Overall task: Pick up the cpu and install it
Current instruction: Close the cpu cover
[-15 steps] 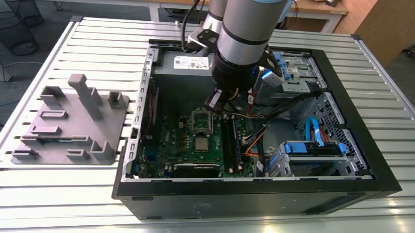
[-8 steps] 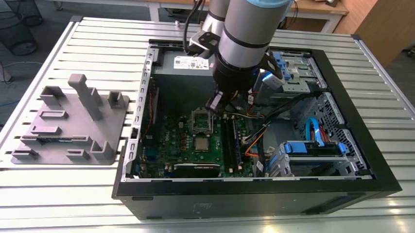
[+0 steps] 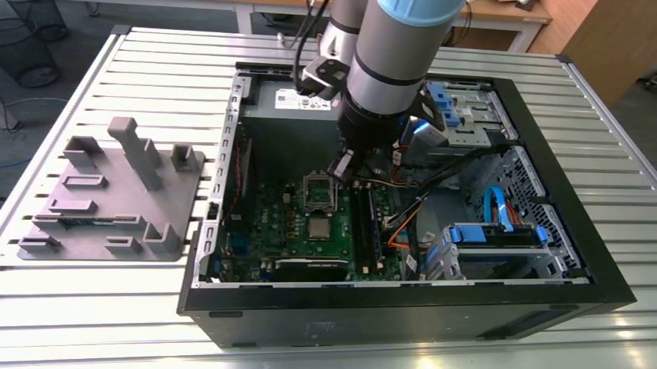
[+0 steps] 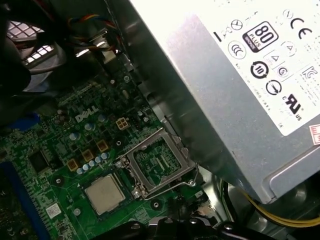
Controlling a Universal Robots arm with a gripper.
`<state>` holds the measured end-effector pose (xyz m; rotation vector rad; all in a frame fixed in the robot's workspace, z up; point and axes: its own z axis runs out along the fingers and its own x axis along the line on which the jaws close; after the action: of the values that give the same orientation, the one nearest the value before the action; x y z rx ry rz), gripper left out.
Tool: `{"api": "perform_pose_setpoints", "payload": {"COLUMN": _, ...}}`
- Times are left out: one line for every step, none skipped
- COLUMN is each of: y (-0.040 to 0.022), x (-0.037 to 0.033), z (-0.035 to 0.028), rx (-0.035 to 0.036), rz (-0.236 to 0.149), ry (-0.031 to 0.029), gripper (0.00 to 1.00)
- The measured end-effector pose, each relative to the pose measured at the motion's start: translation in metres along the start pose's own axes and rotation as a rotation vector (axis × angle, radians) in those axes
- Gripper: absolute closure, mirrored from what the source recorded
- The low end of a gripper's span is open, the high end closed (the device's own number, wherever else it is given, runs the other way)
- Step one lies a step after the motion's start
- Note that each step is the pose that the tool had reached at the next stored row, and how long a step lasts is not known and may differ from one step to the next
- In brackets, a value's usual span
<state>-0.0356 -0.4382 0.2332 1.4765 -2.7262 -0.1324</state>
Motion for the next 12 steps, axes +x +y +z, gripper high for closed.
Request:
{"api": "perform_pose_setpoints", "payload": {"y": 0.0003, "x": -0.0011, "z": 0.0007, "rx": 0.0, "rz": 0.0, "ry": 0.0001, "gripper": 0.89}}
{"api": "perform_pose_setpoints", "payload": {"y": 0.0006, "x": -0.0023, "z": 0.0015, "rx": 0.0, "rz": 0.0, "ry": -0.0001, "gripper": 0.89}}
{"api": "perform_pose_setpoints", "payload": {"y": 0.0008, "x": -0.0034, "z": 0.0021, "rx": 0.0, "rz": 0.0, "ry": -0.0002, "gripper": 0.89}}
{"api": "perform_pose_setpoints", "payload": {"y": 0.001, "x": -0.0045, "z": 0.0027, "rx": 0.0, "rz": 0.0, "ry": -0.0001, "gripper": 0.89}}
{"api": "perform_pose_setpoints", "payload": {"y": 0.001, "x": -0.0054, "z": 0.0036, "rx": 0.0, "rz": 0.0, "ry": -0.0002, "gripper": 0.89}}
{"api": "perform_pose_setpoints", "payload": {"y": 0.0011, "x": -0.0064, "z": 0.0047, "rx": -0.0001, "rz": 0.0, "ry": -0.0003, "gripper": 0.89}}
{"api": "perform_pose_setpoints", "payload": {"y": 0.0012, "x": -0.0074, "z": 0.0056, "rx": -0.0001, "rz": 0.0, "ry": -0.0002, "gripper": 0.89}}
{"api": "perform_pose_setpoints", "payload": {"y": 0.0016, "x": -0.0085, "z": 0.0065, "rx": 0.0, "rz": 0.0, "ry": 0.0, "gripper": 0.89}}
{"api": "perform_pose_setpoints", "payload": {"y": 0.0021, "x": -0.0096, "z": 0.0076, "rx": 0.0, "rz": 0.0, "ry": 0.0, "gripper": 0.89}}
{"api": "perform_pose_setpoints", "payload": {"y": 0.0027, "x": -0.0107, "z": 0.0086, "rx": 0.0, "rz": 0.0, "ry": -0.0001, "gripper": 0.89}}
{"api": "perform_pose_setpoints", "payload": {"y": 0.0031, "x": -0.0115, "z": 0.0095, "rx": 0.0, "rz": 0.0, "ry": -0.0002, "gripper": 0.89}}
{"api": "perform_pose_setpoints", "payload": {"y": 0.0033, "x": -0.012, "z": 0.0102, "rx": 0.0, "rz": 0.002, "ry": -0.0005, "gripper": 0.89}}
